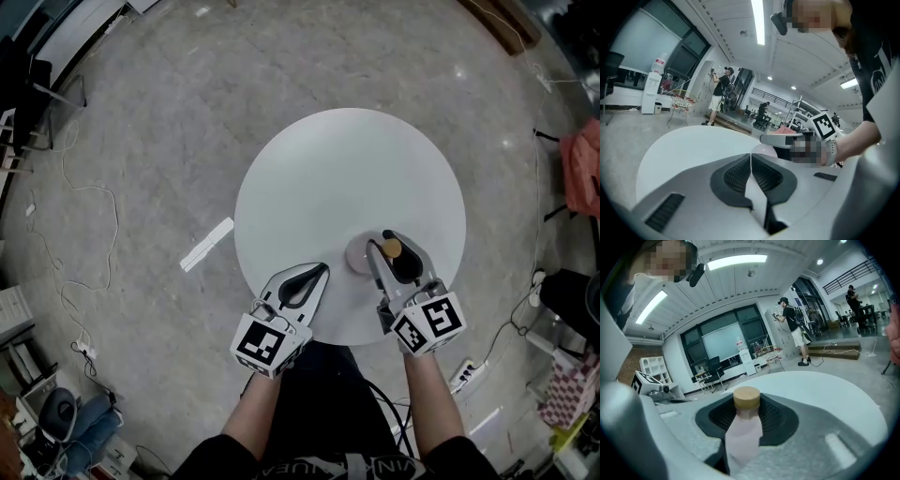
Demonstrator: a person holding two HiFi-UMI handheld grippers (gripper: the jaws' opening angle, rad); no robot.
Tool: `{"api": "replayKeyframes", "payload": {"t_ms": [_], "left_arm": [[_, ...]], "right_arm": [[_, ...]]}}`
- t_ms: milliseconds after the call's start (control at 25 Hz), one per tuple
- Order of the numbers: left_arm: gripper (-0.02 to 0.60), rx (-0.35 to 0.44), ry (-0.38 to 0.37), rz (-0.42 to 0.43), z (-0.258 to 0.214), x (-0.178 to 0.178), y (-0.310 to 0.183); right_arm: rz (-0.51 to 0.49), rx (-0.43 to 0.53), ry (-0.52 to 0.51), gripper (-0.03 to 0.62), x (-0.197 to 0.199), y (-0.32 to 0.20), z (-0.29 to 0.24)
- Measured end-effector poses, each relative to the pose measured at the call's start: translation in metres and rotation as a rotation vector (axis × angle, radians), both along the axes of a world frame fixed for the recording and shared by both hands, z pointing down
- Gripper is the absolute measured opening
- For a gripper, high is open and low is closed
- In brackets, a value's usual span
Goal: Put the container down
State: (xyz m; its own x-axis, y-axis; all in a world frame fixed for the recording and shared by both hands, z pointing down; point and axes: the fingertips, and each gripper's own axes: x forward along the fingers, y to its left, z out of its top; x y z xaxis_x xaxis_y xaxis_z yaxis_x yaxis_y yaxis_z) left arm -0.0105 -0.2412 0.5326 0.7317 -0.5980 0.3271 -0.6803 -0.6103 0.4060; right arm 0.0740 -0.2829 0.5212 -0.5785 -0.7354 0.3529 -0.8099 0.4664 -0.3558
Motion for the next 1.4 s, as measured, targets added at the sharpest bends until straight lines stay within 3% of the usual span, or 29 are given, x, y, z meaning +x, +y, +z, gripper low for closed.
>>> {"api": "replayKeyframes", "payload": {"t_ms": [1400], "left_arm": [[0.015, -0.023, 0.016, -0.027, 0.010, -0.014, -0.004]], "right_arm": [[-0.130, 0.141, 0.243, 0.133, -0.027, 0.003, 0.008]]}}
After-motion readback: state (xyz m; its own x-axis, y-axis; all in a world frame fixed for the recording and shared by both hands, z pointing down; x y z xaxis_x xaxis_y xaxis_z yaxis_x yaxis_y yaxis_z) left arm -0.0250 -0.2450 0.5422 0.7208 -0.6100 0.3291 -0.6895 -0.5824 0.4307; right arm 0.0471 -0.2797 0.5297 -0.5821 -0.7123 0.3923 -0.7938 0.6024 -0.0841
